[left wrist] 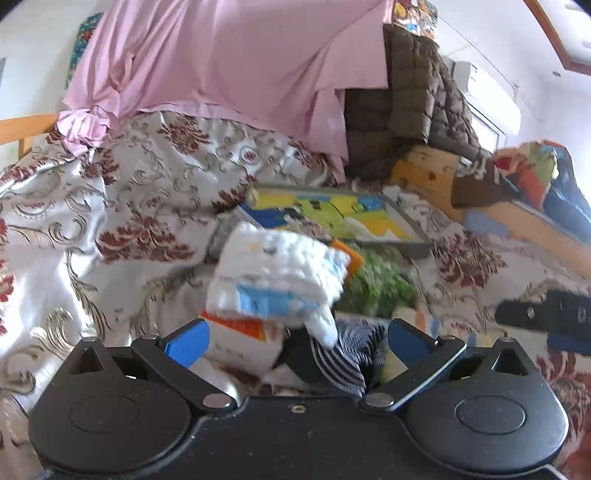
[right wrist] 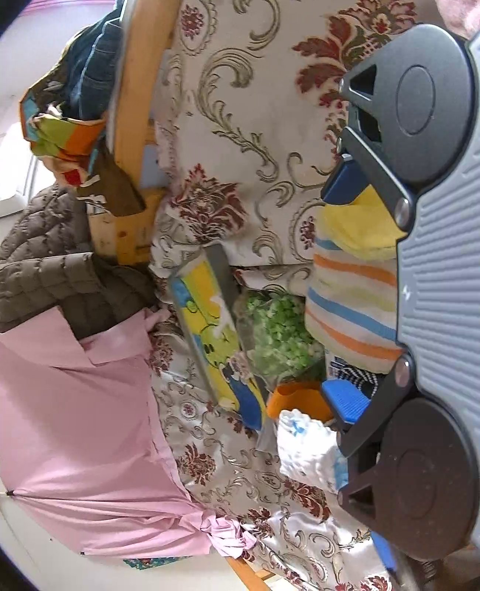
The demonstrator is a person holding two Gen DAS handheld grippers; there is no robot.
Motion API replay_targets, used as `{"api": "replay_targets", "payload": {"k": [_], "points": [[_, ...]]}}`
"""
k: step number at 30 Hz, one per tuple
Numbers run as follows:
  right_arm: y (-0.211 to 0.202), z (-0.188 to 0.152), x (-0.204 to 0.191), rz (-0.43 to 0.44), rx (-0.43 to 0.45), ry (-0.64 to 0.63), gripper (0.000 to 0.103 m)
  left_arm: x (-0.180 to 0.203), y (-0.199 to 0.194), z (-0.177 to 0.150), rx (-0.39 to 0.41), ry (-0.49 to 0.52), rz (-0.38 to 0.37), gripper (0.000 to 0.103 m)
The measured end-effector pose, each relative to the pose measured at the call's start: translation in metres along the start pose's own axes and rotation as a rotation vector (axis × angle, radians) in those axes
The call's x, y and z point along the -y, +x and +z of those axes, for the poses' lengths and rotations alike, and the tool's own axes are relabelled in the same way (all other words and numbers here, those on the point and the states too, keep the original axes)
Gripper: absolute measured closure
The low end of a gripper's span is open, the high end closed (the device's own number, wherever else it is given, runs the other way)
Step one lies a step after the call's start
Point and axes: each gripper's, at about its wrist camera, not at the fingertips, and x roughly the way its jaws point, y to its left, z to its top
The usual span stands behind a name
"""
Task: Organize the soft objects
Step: 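Move right tool to the orange-blue striped cloth while left tool reaches the navy striped cloth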
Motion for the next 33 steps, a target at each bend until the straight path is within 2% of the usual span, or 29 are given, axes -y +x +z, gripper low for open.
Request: {"api": "replay_targets", "payload": {"k": [10, 18, 22, 25, 33], "points": [[0.023, -0.004, 0.008, -0.011, -0.11, 0.052, 0.0, 0.016, 0.017, -0.02, -0.073, 0.131, -0.051, 0.001], [0.053, 0.0, 0.02, 0.026, -0.209, 0.126, 0.0, 0.026, 0.036, -0.024, -0.089, 0.199, -0.097, 0.001], [0.071, 0.005, 0.019, 0.058, -0.257, 0.103, 0.0, 0.032, 0.047, -0.026, -0.113, 0.234, -0.101, 0.001], [0.085, 0.008, 0.017, 0.067, -0.29, 0.082, 0.0, 0.034, 0.058, -0.026, -0.134, 0.232, -0.081, 0.001], [0.113, 0.007, 0.009, 0.106, -0.352, 0.024, 0.0, 0.032, 0.077, -0.023, -0.186, 0.18, -0.109, 0.001]]}}
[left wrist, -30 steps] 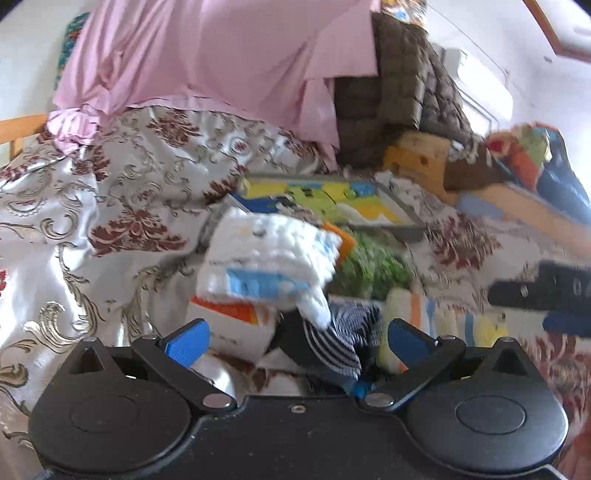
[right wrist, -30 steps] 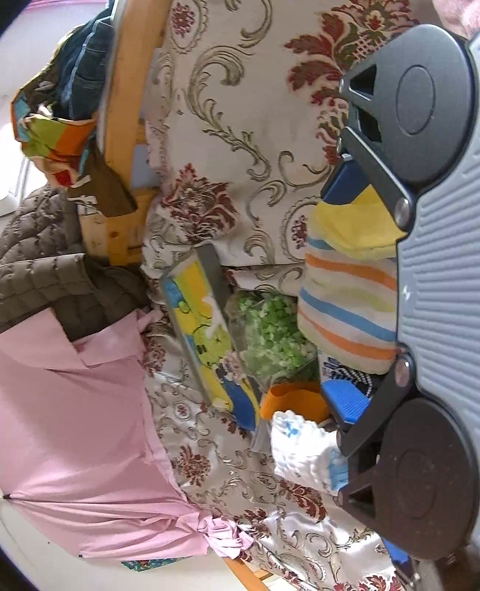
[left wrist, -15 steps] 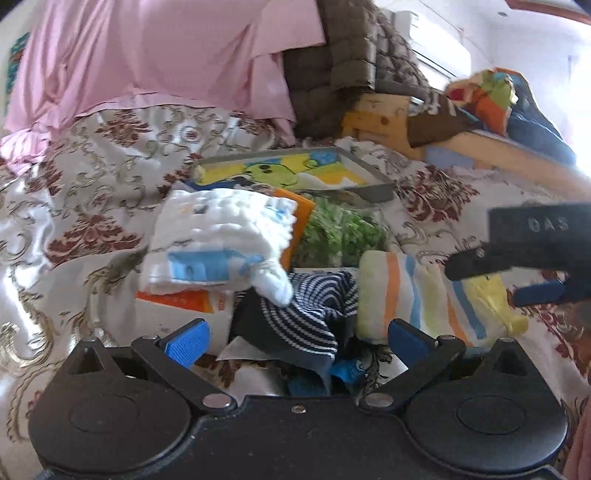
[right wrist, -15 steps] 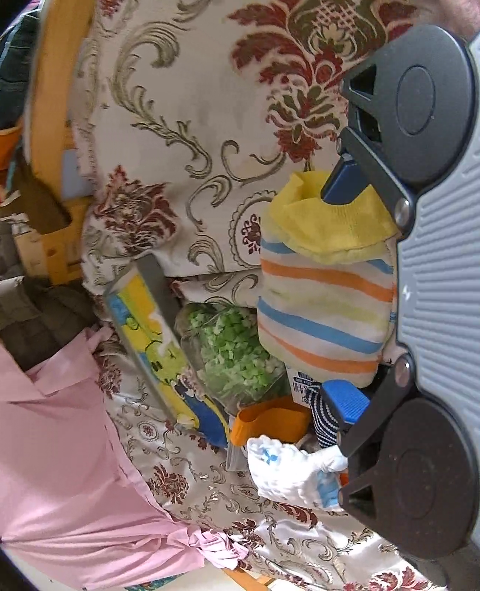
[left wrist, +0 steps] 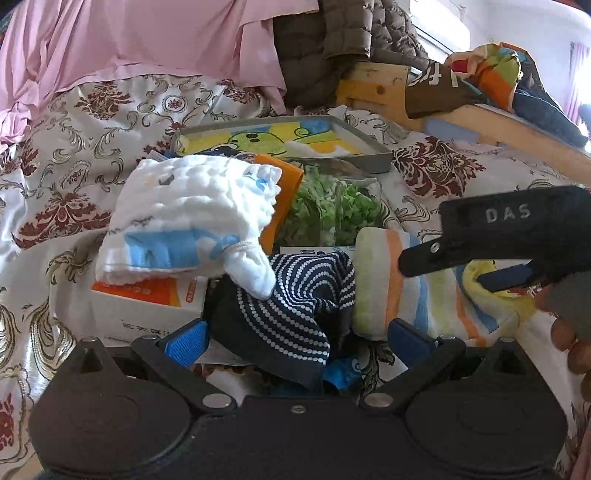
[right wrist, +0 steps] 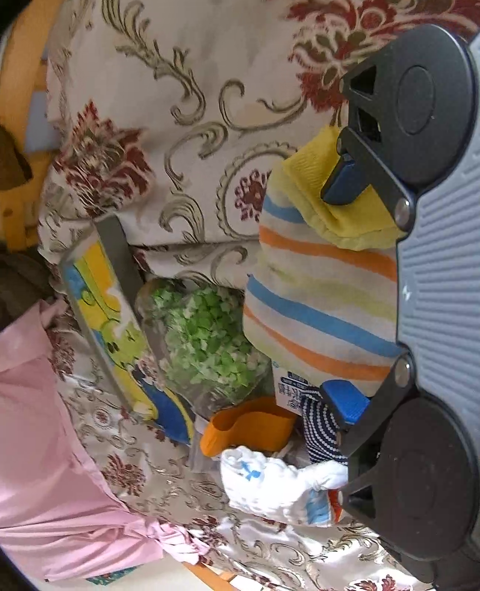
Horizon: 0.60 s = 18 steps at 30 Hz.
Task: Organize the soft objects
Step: 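Move right tool to the orange-blue striped cloth while left tool reaches the navy striped cloth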
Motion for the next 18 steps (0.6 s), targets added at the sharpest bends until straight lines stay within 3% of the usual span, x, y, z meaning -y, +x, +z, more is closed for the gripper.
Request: {"api": "replay_targets", "payload": {"k": [7, 18], "points": [[0.001, 0.003, -0.005, 0.078, 0.014, -0.026, 0.0, 0.009, 0.0, 0.001, 0.027, 0.023, 0.0, 0.001], [0.0, 0.003, 0.003, 0.046, 0.016, 0.016, 0.0, 0.043, -0.013, -0.006, 0.1, 0.208, -0.044, 0.001]]}}
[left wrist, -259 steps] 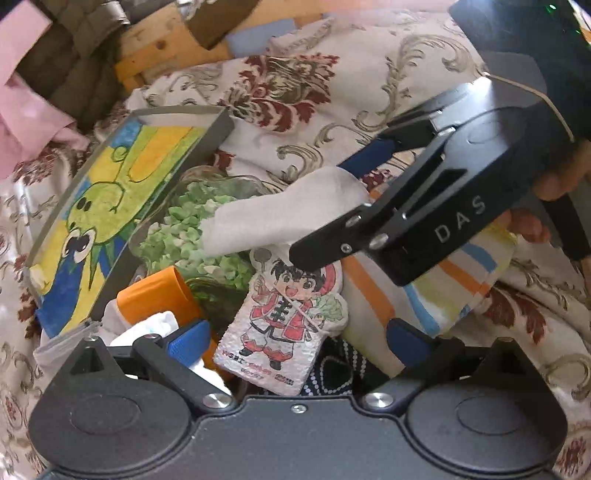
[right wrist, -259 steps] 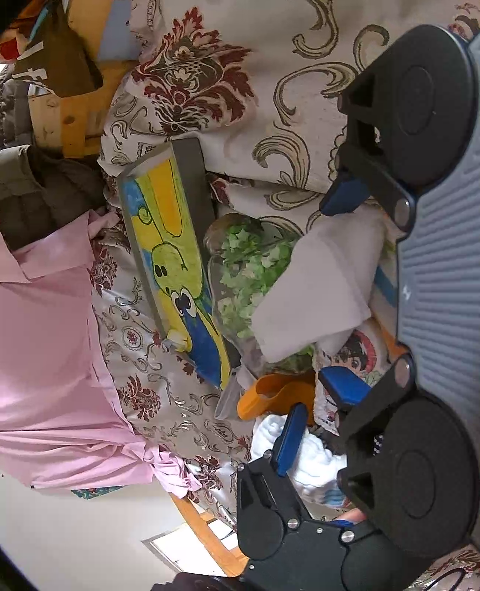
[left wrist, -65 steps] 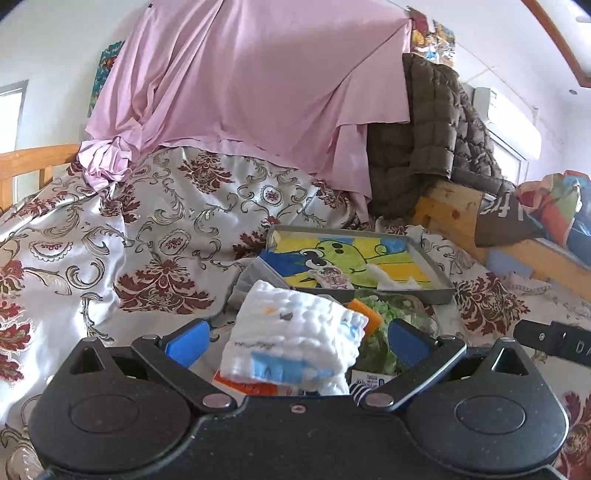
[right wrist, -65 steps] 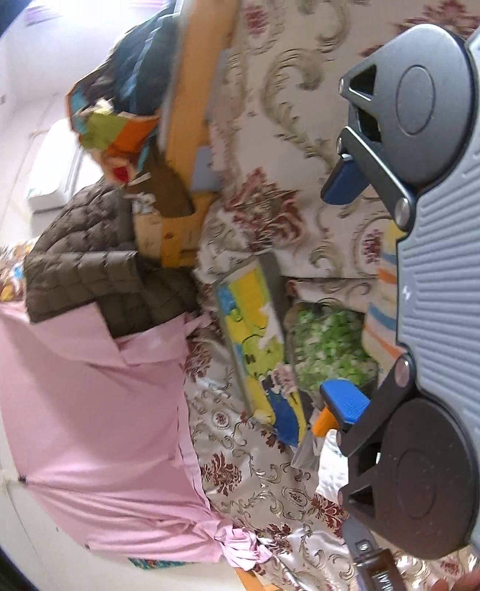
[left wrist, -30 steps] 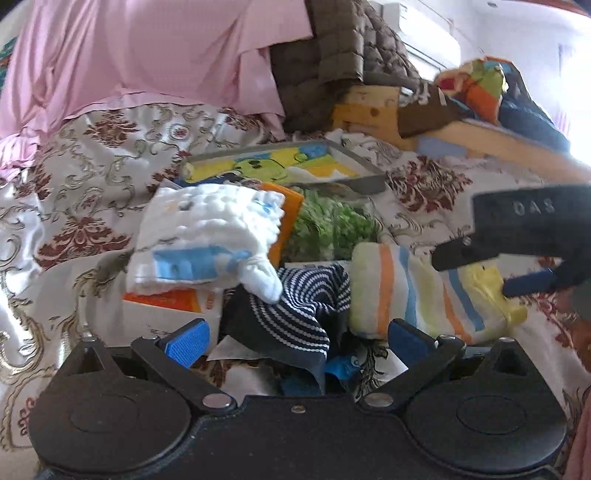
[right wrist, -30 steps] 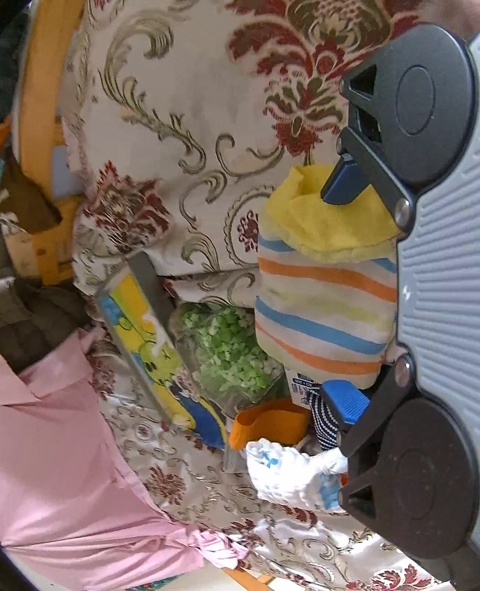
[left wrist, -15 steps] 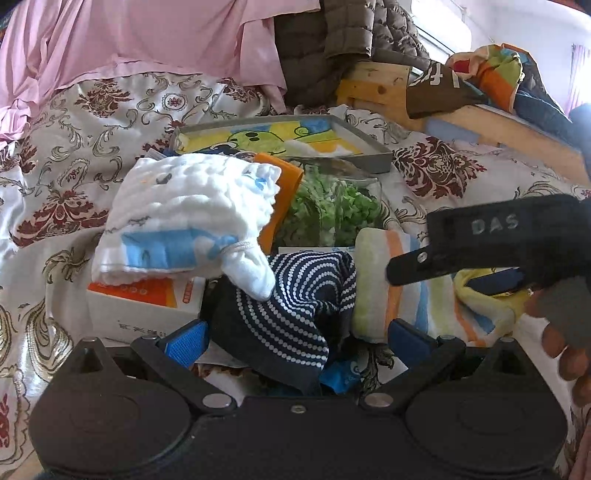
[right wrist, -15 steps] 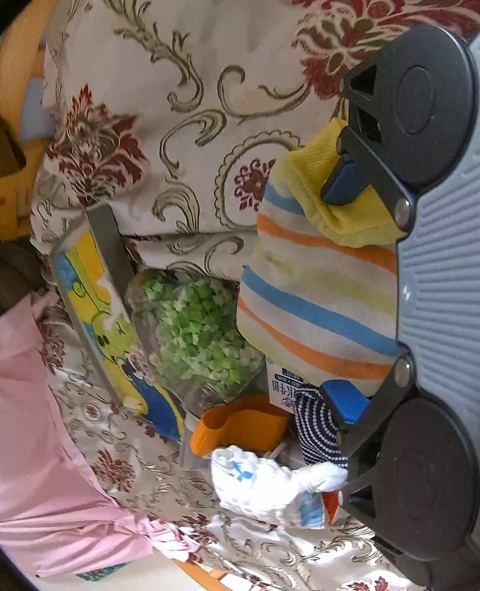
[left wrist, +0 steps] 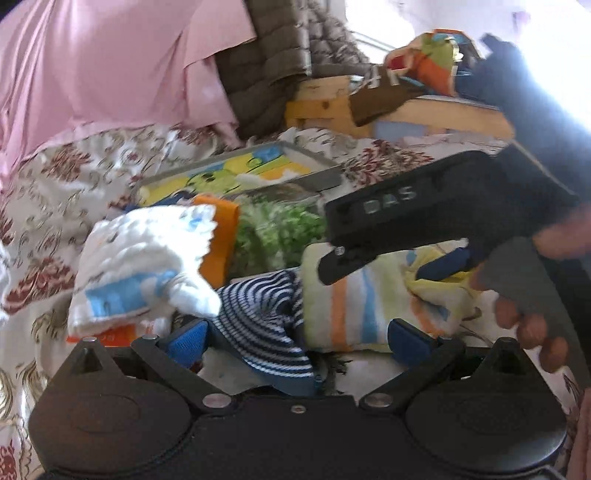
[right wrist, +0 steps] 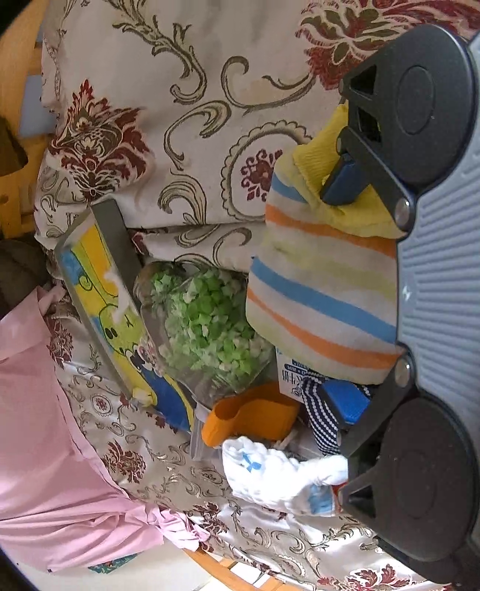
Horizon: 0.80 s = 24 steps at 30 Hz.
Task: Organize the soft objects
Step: 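Move right tool to the orange-blue striped cloth while left tool reaches the navy striped cloth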
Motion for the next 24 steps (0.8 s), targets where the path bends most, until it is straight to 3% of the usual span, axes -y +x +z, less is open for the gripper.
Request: {"api": "replay_targets", "payload": {"k": [7, 10, 13, 17, 24], "points": [[-0.001, 0.0, 0.0, -0.003, -0.002, 0.001, 0.0, 0.013, -0.003, -0.005, 0.002, 0.064, -0.06, 0.001], [-0.001, -0.001, 0.0, -0.001, -0.003, 0.006, 0.0, 0.012, -0.006, -0.006, 0.009, 0.055, 0.001, 0.001], [-0.001, 0.0, 0.001, 0.003, -0.004, 0.012, 0.0, 0.002, -0.006, -0.005, -0.041, -0.05, 0.052, 0.001], [-0.001, 0.0, 0.001, 0.007, -0.008, 0.01, 0.0, -0.011, 0.001, -0.006, -0.106, -0.193, 0.008, 0.001], [-0.002, 0.0, 0.003, 0.019, -0.009, 0.026, 0.0, -0.005, -0.003, -0.007, -0.071, -0.172, -0.035, 0.001]]}}
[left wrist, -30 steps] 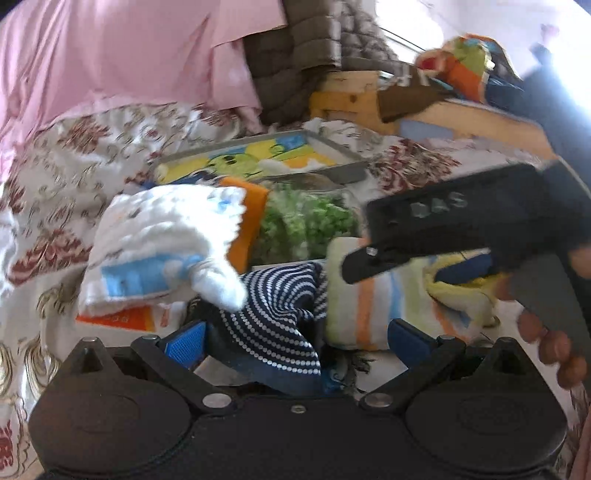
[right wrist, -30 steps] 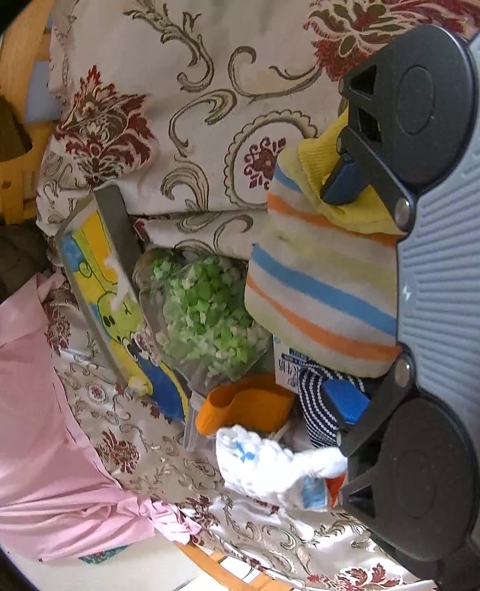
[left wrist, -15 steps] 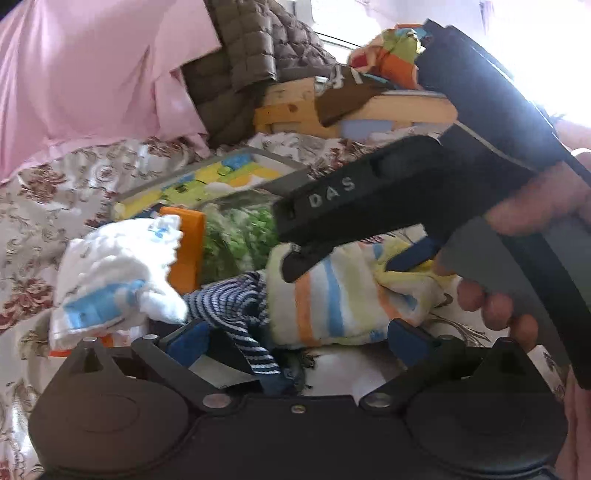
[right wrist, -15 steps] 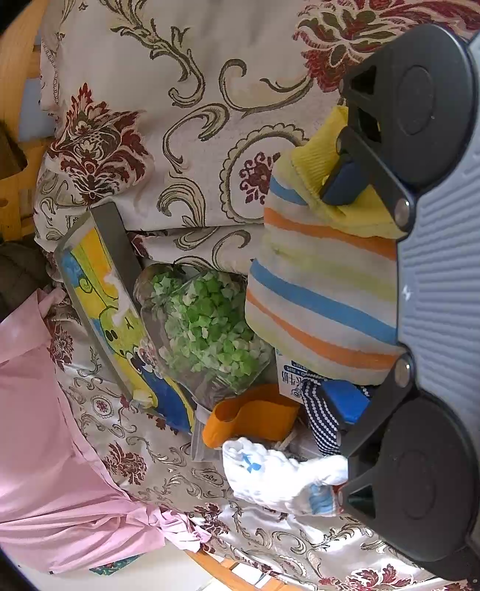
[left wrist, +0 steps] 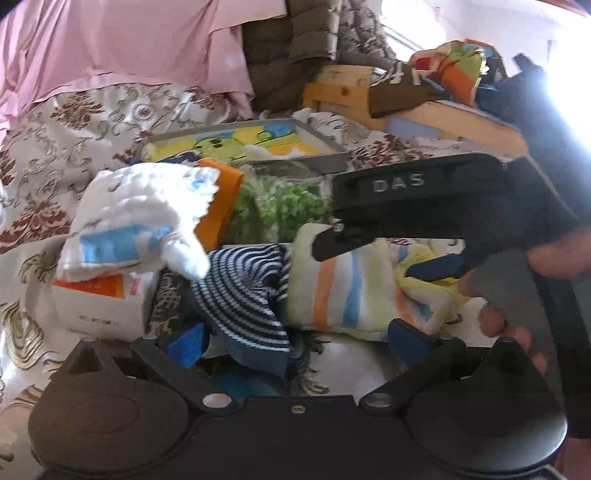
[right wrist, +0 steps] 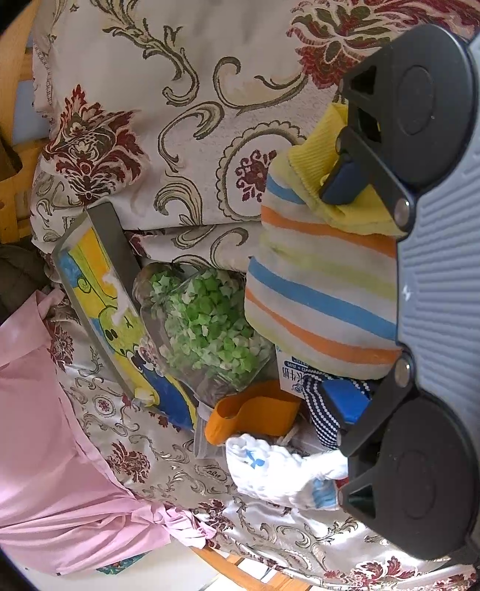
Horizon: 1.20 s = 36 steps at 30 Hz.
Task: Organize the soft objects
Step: 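Move right tool to the orange-blue striped cloth while left tool reaches the navy striped cloth, then close right tool on the orange-blue striped cloth while left tool grips the navy striped cloth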
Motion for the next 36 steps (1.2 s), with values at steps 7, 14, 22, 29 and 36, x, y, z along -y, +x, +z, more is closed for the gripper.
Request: {"api": "replay_targets", "payload": {"k": [7, 14, 22, 29, 36], "points": [[0.0, 0.005, 0.006, 0.022, -0.016, 0.022, 0.0, -0.008, 0.013, 0.01, -0.003, -0.014, -0.006, 0.002], [0.008, 0.004, 0.003, 0.019, -0.043, 0.017, 0.003, -0.022, 0.018, 0.017, 0.007, -0.08, 0.041, 0.014], [0.01, -0.004, -0.016, -0.067, -0.047, -0.132, 0.026, -0.004, 0.013, 0.011, 0.057, 0.038, 0.134, 0.03], [0.011, -0.007, -0.02, -0.078, -0.055, -0.188, 0.047, 0.009, 0.013, 0.008, 0.073, 0.146, 0.193, 0.049], [0.007, -0.008, -0.021, -0.049, -0.052, -0.202, 0.081, 0.007, 0.014, 0.01, 0.071, 0.155, 0.222, 0.071]]}}
